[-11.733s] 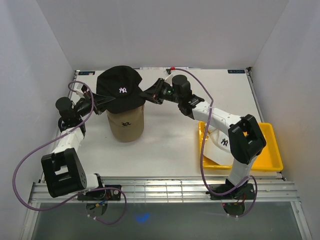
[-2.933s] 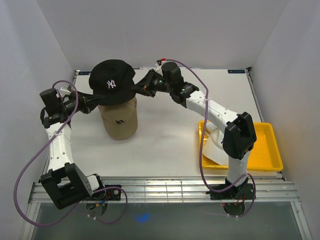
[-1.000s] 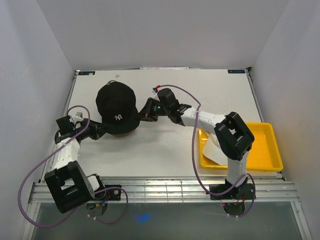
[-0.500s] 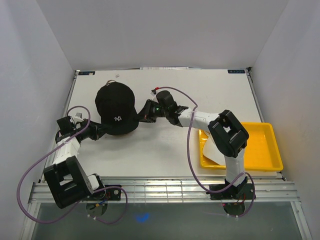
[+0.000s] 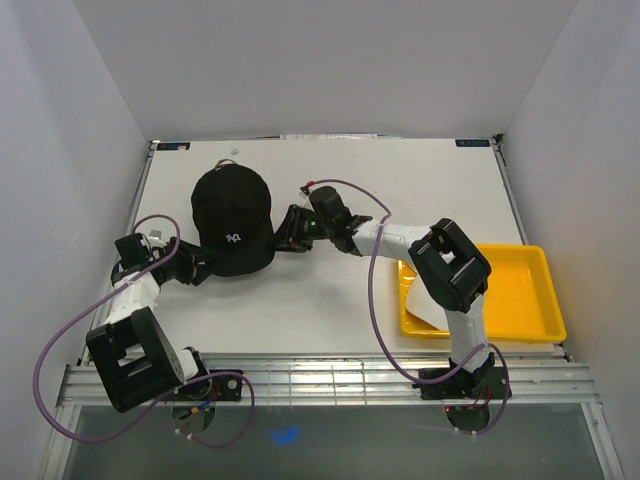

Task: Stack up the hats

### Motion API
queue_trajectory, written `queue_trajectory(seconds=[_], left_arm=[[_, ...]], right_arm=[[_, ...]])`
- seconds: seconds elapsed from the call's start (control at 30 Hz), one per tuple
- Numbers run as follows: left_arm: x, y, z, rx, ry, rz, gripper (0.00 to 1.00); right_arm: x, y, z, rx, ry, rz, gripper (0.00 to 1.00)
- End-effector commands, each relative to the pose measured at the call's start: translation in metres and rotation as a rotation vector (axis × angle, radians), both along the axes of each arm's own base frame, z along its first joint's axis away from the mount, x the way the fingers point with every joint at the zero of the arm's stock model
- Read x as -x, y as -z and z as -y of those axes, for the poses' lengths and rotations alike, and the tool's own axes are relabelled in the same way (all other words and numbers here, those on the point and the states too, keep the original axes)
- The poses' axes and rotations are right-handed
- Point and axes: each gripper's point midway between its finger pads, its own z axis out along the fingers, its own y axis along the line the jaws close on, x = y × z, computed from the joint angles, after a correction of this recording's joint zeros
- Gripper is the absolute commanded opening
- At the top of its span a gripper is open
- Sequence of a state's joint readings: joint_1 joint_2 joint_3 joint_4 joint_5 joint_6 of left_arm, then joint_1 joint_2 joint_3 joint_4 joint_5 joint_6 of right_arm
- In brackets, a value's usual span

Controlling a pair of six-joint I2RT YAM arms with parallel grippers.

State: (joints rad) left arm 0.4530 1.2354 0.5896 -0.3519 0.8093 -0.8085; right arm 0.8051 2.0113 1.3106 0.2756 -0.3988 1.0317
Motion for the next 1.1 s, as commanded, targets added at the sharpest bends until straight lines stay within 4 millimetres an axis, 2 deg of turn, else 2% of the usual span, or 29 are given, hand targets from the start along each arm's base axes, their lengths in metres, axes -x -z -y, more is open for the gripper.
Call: queue_trajectory(seconds=[0.0,0.1,0.5,0.63,0.9,1.07], left_arm=[[0.001,0.02,-0.027,-0.145,-0.099,-0.087,0.54],[0.001,0.018,-0.027,-0.149,-0.096,-0.083,0.57],[0.006,0.028,-0.032,-0.175,-0.121,-0.125,0.63],[0.011,0.041,-0.035,-0.186,-0.146,-0.173,0.61],[0.021,0.066,-0.039,-0.207,-0.185,-0.24,0.49],[0.024,0.073,-0.039,-0.232,-0.189,-0.256,0.49]], right_arm=[[0.03,0.05,0.012,0.139,-0.065,-0.082,0.38],[0.029,0.049,0.012,0.143,-0.066,-0.077,0.45],[0.027,0.047,0.011,0.151,-0.075,-0.063,0.46],[0.026,0.042,0.01,0.144,-0.078,-0.05,0.46],[0.024,0.031,0.01,0.14,-0.085,-0.018,0.47],[0.02,0.024,0.011,0.132,-0.088,-0.002,0.47]])
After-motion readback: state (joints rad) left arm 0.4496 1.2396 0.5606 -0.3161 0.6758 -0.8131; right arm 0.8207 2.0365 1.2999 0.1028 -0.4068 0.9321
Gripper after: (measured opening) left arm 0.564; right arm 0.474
